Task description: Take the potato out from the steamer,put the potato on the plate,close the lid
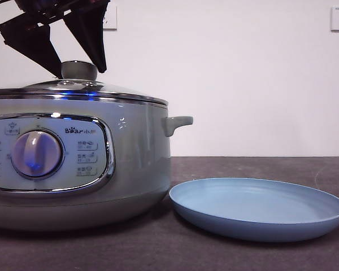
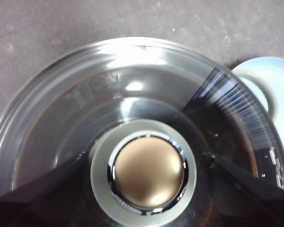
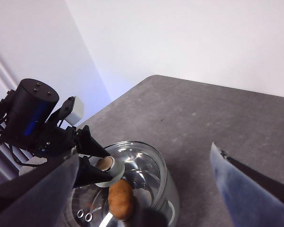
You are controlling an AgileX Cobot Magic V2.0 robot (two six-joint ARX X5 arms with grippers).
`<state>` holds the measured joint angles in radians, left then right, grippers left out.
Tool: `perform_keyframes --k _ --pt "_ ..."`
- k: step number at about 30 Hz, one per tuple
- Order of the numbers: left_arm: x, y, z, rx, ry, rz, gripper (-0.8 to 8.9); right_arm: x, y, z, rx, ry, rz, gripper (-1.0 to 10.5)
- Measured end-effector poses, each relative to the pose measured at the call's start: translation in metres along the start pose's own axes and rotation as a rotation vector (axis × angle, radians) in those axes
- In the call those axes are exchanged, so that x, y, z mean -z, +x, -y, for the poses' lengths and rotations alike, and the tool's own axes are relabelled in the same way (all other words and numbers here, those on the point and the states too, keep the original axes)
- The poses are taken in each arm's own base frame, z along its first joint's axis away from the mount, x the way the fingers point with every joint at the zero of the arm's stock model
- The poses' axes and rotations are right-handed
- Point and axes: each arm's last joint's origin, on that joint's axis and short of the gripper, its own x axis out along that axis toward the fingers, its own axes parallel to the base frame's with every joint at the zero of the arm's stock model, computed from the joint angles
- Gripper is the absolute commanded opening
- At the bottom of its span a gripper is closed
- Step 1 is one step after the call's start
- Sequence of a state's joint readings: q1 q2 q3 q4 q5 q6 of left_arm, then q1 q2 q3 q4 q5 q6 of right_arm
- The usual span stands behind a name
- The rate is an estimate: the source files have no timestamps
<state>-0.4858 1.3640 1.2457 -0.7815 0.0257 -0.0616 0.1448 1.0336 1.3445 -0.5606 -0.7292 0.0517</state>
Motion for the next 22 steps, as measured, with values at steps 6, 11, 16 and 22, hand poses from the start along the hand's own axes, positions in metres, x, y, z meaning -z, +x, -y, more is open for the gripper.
perform_keyframes --k 6,11,16,22 --pt "0.001 0.000 0.001 0.003 0.005 -0.008 -0.09 0.000 0.000 0.000 0.000 0.000 0.000 4.7" --pt "0.000 0.000 0.001 0.002 0.014 -0.006 -0.09 0.000 0.000 0.000 0.000 0.000 0.000 4.7" --pt "-0.005 -0.005 0.001 0.001 0.028 -0.010 -0.09 0.000 0.001 -0.001 -0.007 -0.001 -0.002 4.7" --pt "-0.030 -0.046 0.004 0.008 0.038 0.141 -0.09 0.001 0.005 -0.007 -0.041 -0.008 -0.009 4.7"
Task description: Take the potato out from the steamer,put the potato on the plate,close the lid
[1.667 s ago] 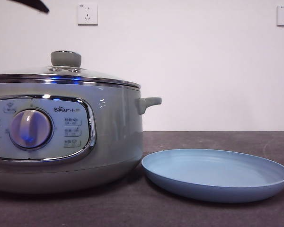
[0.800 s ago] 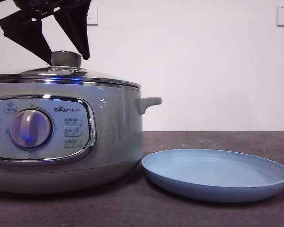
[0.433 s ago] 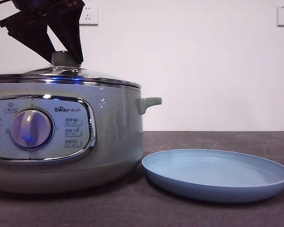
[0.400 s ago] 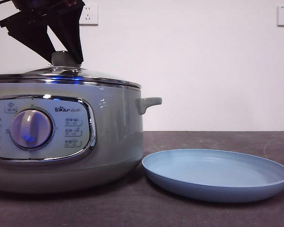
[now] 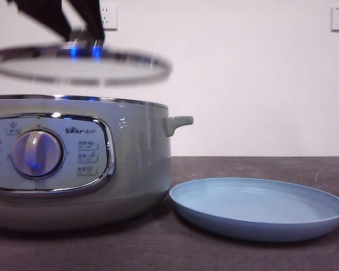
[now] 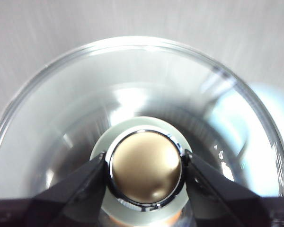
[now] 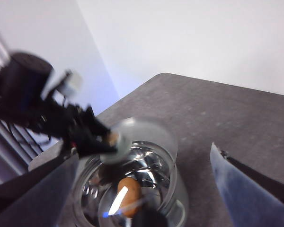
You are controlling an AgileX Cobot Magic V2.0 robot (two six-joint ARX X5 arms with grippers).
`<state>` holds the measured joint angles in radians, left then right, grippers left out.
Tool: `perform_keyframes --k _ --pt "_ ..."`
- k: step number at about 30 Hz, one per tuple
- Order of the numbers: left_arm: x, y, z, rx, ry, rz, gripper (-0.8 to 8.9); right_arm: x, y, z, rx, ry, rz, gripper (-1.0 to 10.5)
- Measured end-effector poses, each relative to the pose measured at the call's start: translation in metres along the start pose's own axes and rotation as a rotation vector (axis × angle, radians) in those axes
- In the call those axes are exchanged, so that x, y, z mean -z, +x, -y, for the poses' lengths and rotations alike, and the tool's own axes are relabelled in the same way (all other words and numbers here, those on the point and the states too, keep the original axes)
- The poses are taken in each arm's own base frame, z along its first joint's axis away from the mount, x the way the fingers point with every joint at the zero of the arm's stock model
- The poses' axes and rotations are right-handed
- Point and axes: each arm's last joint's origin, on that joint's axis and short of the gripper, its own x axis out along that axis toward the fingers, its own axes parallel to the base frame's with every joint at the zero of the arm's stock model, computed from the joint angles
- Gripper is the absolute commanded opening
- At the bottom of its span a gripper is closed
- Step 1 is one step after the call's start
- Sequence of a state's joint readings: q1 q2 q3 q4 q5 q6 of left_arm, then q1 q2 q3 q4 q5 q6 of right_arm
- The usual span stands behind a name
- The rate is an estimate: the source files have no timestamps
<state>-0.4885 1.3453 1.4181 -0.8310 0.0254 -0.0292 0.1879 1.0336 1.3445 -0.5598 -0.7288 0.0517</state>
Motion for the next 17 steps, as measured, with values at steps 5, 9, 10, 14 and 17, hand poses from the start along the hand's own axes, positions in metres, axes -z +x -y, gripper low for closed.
perform_keyframes --k 5,9,10,14,17 --pt "-0.017 -0.064 0.002 0.004 0.022 0.189 -0.09 -0.001 0.006 -0.006 -0.018 -0.018 0.006 4.7" --pt "-0.013 -0.111 0.003 0.006 0.030 0.320 -0.09 -0.002 0.017 -0.011 -0.052 -0.035 0.005 4.7" --pt "-0.010 -0.122 0.003 0.006 0.030 0.352 -0.09 -0.001 0.021 -0.012 -0.069 -0.037 0.000 4.7" --pt "0.008 -0.165 0.003 -0.016 0.027 0.458 -0.09 0.004 0.047 -0.016 -0.096 -0.034 -0.044 4.7" --pt "0.023 -0.194 0.002 -0.061 0.016 0.538 -0.09 0.010 0.071 -0.020 -0.114 -0.031 -0.088 4.7"
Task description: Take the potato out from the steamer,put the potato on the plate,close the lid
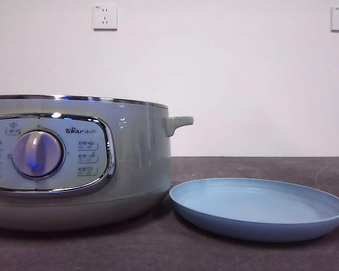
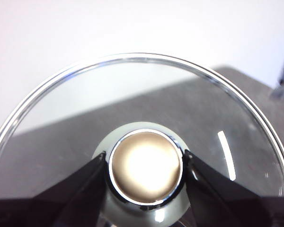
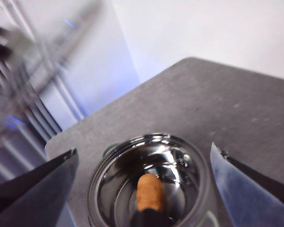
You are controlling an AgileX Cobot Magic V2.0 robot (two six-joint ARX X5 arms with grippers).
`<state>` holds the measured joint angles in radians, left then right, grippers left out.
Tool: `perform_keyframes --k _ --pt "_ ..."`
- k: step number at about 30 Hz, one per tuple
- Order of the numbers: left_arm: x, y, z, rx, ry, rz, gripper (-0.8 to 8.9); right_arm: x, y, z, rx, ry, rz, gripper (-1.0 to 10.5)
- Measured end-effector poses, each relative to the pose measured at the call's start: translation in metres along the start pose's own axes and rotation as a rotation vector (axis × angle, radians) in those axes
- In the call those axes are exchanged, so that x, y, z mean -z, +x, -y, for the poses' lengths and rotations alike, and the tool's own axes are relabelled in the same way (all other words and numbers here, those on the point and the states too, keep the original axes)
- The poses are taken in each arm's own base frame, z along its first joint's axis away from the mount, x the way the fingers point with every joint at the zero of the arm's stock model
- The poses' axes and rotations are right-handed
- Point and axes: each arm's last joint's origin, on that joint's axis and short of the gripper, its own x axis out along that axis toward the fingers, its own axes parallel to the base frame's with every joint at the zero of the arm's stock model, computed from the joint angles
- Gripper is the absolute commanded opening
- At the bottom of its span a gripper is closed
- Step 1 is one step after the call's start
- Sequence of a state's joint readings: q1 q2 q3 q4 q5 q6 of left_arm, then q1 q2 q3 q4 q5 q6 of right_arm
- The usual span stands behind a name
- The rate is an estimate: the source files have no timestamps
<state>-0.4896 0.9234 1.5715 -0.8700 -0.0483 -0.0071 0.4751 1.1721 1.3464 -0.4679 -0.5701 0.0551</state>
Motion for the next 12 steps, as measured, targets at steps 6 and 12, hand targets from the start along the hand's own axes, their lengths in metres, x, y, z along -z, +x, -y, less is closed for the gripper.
perform_keyframes --k 6,12 --pt "0.008 -0.048 -0.005 -0.104 -0.006 0.061 -0.09 0.012 0.064 -0.011 -0.043 -0.017 -0.108 4.7" --pt "0.022 -0.078 -0.009 -0.171 -0.005 0.039 -0.09 0.019 0.131 -0.021 -0.028 -0.079 -0.265 4.7"
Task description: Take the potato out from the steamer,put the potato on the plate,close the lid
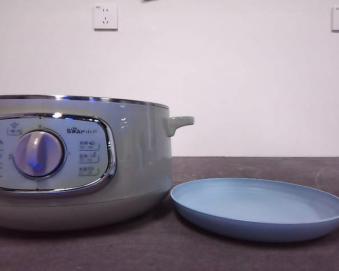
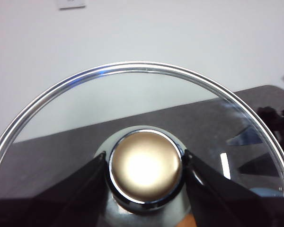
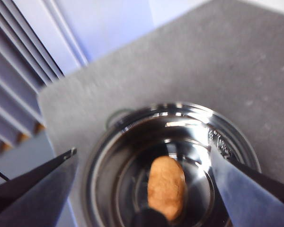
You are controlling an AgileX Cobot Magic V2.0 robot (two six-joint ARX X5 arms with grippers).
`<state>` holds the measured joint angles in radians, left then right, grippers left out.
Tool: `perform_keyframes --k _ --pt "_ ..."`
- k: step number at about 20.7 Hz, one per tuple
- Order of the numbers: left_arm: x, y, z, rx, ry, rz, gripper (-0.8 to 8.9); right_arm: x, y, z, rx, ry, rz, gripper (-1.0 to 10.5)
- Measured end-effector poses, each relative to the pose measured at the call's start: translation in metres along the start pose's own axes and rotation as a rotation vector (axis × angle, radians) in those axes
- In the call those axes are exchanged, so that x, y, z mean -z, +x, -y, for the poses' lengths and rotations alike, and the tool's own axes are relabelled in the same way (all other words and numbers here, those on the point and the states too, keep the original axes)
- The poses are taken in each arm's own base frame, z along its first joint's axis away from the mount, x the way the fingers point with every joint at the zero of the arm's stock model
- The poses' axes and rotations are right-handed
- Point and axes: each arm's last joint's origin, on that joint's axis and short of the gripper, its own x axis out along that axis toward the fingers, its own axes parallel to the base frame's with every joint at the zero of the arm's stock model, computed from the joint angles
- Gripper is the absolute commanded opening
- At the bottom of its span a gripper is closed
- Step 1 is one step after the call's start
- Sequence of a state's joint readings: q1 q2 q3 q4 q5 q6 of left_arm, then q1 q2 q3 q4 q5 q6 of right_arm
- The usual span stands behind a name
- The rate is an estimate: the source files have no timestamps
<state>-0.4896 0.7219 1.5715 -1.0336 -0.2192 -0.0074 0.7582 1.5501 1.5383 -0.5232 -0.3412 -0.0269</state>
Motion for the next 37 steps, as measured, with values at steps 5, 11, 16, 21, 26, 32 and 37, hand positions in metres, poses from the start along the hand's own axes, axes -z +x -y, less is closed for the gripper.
perform_keyframes --k 5,11,16,21,26,32,37 --pt "0.008 -0.010 -0.003 -0.016 0.007 -0.034 -0.09 -0.006 0.045 0.001 0.024 -0.049 -0.122 4.7" --pt "0.014 -0.023 -0.006 -0.040 -0.002 -0.039 -0.09 0.012 0.106 0.009 0.079 -0.108 -0.273 4.7" --pt "0.014 -0.023 -0.006 -0.040 -0.003 -0.039 -0.09 0.034 0.135 0.015 0.084 -0.116 -0.367 4.7" --pt "0.014 -0.023 -0.006 -0.040 -0.009 -0.039 -0.09 0.051 0.151 0.017 0.072 -0.103 -0.454 4.7" --pt "0.015 -0.023 -0.006 -0.041 -0.007 -0.049 -0.09 0.064 0.166 0.010 0.047 -0.116 -0.505 4.6" --pt "0.019 -0.023 -0.006 -0.041 -0.008 -0.091 -0.09 0.065 0.168 0.003 0.029 -0.158 -0.508 -0.1" --pt "0.018 -0.023 -0.006 -0.041 -0.011 -0.080 -0.09 0.034 0.153 0.002 0.115 -0.197 -0.454 -0.1"
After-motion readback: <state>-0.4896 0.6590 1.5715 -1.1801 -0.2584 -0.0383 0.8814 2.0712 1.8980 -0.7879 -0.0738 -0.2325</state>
